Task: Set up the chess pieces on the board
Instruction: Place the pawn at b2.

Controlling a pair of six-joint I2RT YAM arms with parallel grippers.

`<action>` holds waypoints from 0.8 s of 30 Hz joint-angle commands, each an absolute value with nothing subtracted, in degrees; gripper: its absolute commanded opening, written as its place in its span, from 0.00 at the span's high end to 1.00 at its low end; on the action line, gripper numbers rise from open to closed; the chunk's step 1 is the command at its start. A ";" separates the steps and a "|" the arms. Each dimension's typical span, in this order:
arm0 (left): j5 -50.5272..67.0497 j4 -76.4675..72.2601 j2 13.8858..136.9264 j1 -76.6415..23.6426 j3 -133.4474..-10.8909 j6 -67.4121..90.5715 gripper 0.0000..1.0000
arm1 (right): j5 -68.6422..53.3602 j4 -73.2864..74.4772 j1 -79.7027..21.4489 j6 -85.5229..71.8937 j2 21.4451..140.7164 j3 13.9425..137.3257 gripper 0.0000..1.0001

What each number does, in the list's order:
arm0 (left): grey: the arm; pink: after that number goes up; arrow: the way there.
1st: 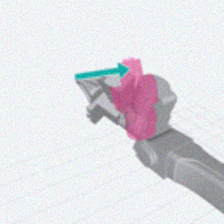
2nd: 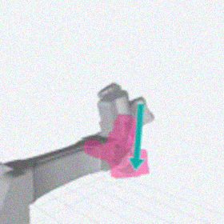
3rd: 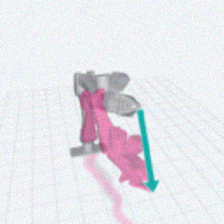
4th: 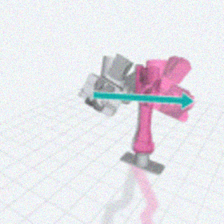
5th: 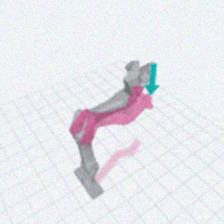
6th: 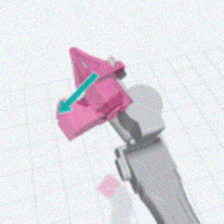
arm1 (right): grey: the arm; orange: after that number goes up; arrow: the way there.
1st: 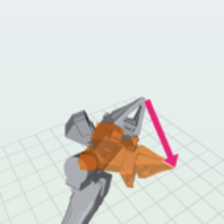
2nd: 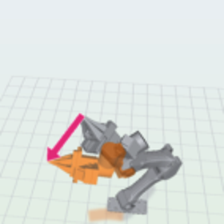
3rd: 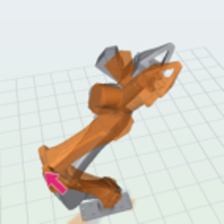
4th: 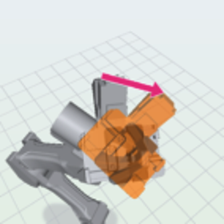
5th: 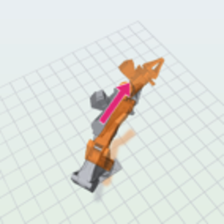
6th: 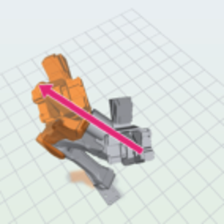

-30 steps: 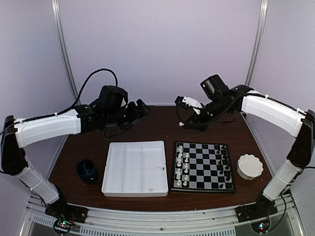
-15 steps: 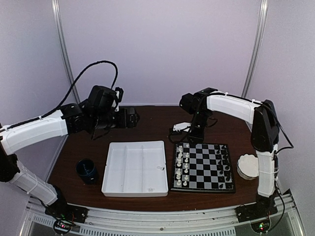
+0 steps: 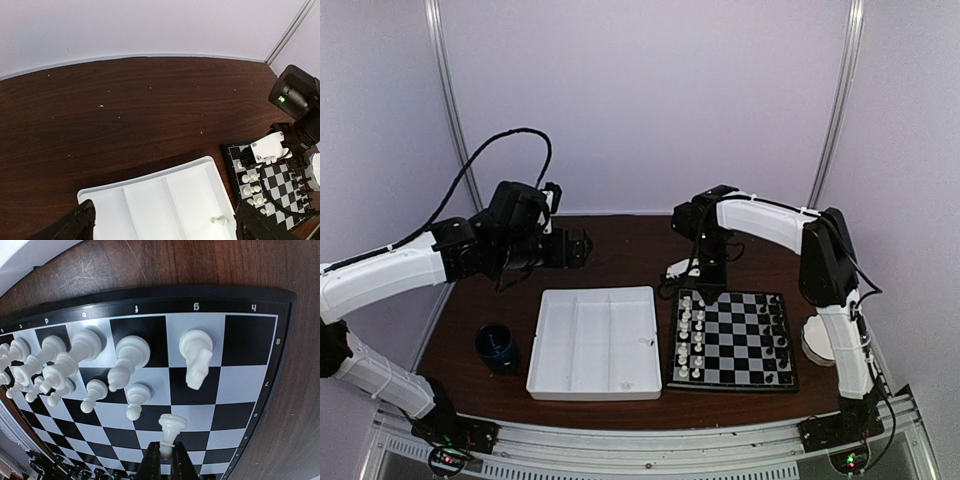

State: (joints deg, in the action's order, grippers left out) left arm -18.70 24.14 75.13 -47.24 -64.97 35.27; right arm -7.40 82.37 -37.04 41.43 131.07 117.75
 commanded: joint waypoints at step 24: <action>-18.63 23.27 74.31 -47.35 -62.76 35.77 0.03 | -4.01 82.82 -37.70 40.52 136.14 121.99 0.93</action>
State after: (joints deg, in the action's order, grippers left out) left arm -18.87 24.23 75.13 -47.24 -63.77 35.24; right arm -5.04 82.96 -37.28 41.39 135.06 120.51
